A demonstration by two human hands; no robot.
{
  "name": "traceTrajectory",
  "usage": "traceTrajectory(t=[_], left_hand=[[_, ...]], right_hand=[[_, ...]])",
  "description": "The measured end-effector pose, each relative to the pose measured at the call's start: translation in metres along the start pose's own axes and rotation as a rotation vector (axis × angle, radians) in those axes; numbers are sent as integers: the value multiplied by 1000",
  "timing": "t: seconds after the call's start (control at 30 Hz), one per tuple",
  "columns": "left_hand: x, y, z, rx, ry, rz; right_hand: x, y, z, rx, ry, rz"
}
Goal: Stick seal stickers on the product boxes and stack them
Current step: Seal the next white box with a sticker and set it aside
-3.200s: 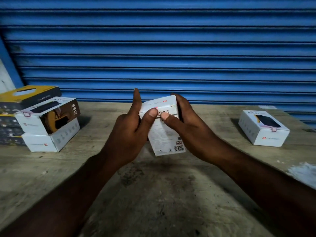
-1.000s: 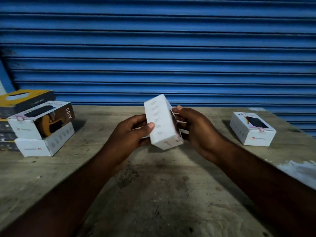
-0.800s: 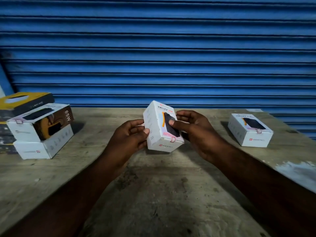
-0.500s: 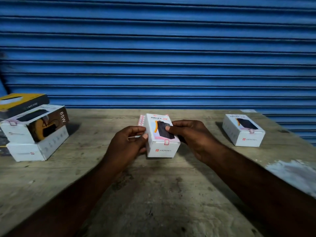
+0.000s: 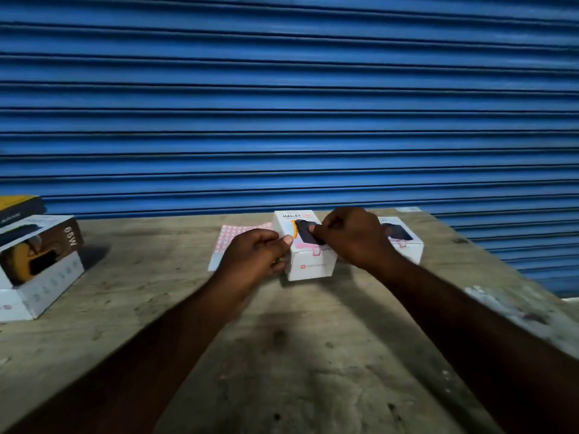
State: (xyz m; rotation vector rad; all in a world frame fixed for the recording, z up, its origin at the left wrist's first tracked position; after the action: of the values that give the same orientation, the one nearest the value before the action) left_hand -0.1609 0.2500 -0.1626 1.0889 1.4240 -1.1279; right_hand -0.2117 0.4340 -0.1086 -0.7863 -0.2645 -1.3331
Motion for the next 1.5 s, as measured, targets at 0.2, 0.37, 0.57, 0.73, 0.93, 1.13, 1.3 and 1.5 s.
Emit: traceTrajectory(t=[0.2,0.37,0.57,0.73,0.93,1.13,1.3,1.5], left_hand=[[22,-43,-64,-17,-58,83],[38,-66,-94,-46,-17,181],[44,-79,-110,-47,-54,214],[50,-85,-116,-45,-53,220],[60,-85,-123,-30,-60,242],[58,-83,-125,-42,-107,216],[47,-81,-125,-52,-223,153],[33,-74,-126,-55,-365,84]], right_hand=[[-38,-44,31,67,456,-27],[-75,-63,30,148,245,-93],[-102,-68,27,126,93,-126],[-108,-68,31,125,78,-112],[-117,-69,36,67,87,-92],[-121,-66,35,97,88,-78],[-123,-63,43,87,75,-77],[-119,-59,55,4,90,-28]])
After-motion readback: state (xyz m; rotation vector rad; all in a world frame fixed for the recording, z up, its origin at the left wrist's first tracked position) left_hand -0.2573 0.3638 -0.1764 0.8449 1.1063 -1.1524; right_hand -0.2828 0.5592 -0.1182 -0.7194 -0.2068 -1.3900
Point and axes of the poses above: each hand's wrist, its own y-axis away from the middle knuckle, its own z-axis out of the back of the hand, x = y × z, the point moved 10 cm from there along -y, towards the middle knuckle, and after that the axes turned 2 degrees about y, right-handed, at the moved point
